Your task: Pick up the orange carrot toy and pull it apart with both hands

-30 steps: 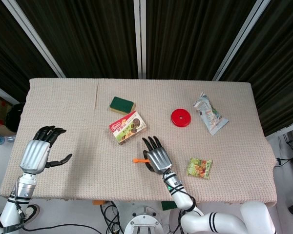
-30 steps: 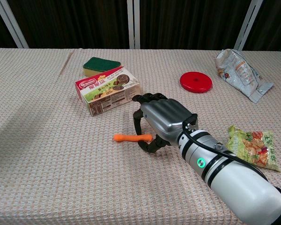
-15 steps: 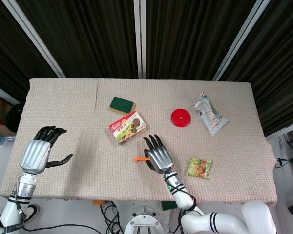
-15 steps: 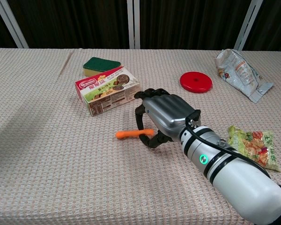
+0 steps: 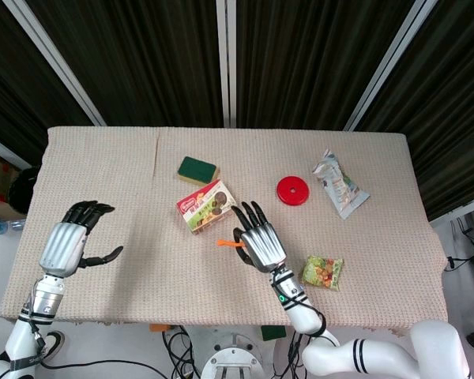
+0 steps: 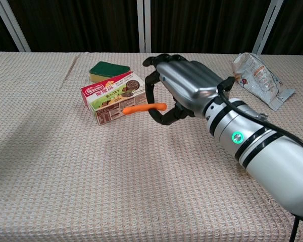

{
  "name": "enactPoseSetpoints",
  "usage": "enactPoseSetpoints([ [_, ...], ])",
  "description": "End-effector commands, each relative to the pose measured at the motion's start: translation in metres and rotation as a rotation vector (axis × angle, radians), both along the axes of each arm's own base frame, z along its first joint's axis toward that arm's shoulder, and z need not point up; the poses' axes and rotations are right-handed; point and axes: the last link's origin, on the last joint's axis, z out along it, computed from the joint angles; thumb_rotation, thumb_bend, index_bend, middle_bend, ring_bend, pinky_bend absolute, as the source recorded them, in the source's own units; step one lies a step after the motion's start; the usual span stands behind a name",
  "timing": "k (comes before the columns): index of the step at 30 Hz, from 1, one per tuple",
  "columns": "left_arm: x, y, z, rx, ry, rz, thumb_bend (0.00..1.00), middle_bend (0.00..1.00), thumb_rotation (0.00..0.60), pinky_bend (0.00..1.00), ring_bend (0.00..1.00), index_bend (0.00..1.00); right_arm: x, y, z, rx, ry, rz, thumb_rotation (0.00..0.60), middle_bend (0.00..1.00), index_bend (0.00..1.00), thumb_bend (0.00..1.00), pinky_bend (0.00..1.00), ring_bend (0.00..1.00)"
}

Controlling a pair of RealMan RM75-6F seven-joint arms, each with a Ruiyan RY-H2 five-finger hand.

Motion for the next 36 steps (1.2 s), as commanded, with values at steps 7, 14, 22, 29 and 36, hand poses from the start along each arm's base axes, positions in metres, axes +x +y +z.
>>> enactPoseSetpoints([
  [7, 0.027, 0.024, -0.012, -0.059, -0.082, -0.104, 0.17, 0.21, 0.457, 0.15, 0.13, 0.23, 0.036, -0.015, 0.06, -0.102, -0.058, 0.1, 0.6, 0.07, 0.63, 0.39, 0.0, 0.0],
  [14, 0.059, 0.042, -0.03, -0.072, -0.237, -0.197, 0.17, 0.29, 0.589, 0.24, 0.19, 0.28, 0.064, -0.018, 0.086, -0.124, -0.086, 0.156, 0.6, 0.07, 0.63, 0.39, 0.0, 0.0],
  [22, 0.088, 0.047, -0.06, -0.275, -0.528, -0.165, 0.19, 0.39, 0.6, 0.36, 0.3, 0.36, 0.085, -0.017, 0.095, -0.109, -0.057, 0.191, 0.6, 0.06, 0.63, 0.39, 0.0, 0.0],
  [29, 0.1, 0.052, -0.073, -0.328, -0.634, -0.123, 0.21, 0.43, 0.6, 0.36, 0.35, 0.41, 0.093, -0.014, 0.096, -0.099, -0.039, 0.206, 0.6, 0.06, 0.63, 0.39, 0.0, 0.0],
  [36, 0.105, 0.056, -0.075, -0.342, -0.678, -0.1, 0.22, 0.44, 0.6, 0.36, 0.36, 0.42, 0.092, -0.015, 0.093, -0.095, -0.016, 0.196, 0.6, 0.06, 0.63, 0.39, 0.0, 0.0],
])
